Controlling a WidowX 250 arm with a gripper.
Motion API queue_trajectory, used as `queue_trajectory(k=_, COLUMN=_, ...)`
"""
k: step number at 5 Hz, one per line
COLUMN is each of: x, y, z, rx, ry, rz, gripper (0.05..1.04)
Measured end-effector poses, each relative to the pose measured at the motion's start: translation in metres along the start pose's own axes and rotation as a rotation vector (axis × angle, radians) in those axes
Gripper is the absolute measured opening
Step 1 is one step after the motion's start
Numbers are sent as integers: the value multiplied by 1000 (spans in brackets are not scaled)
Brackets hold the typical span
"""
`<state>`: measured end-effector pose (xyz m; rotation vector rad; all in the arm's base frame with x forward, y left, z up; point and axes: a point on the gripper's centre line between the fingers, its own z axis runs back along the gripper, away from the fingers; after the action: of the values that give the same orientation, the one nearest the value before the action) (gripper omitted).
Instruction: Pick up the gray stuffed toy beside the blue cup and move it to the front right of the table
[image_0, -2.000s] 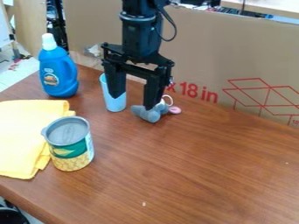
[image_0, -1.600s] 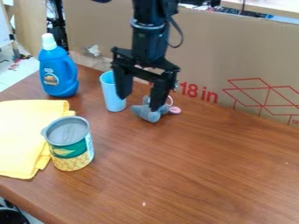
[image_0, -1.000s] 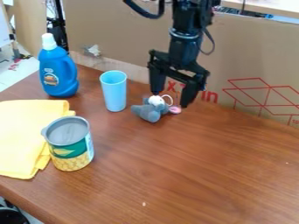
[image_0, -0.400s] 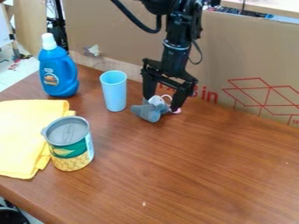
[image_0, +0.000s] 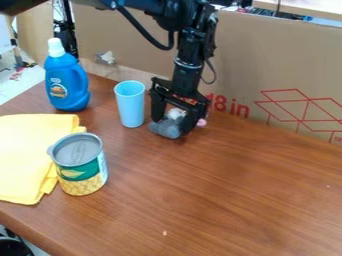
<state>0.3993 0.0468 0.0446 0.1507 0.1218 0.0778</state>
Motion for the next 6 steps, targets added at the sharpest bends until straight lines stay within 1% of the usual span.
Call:
queue_trajectory(k=1, x=3, y=-9, z=-10, rx=-95, ry=-35, rz=-67, gripper=965)
queue_trajectory(k=2, x=2, y=-7, z=-12, rx=-165, ry=-79, rz=-85, gripper=730)
queue_trajectory(k=3, x=-7, y=-14, z=-2, rx=-204, ry=-112, rz=-111, gripper=626)
queue_trajectory(k=4, x=-24, y=-34, z=36, rx=-151, ry=-150, rz=-160, gripper=599)
queue_trajectory(k=5, x=-46, y=-76, z=57, rx=-141, ry=-141, rz=-280, gripper=599)
queue_trajectory(k=6, x=-74, y=-115, z=58, rx=-159, ry=-42, rz=-405, gripper=598)
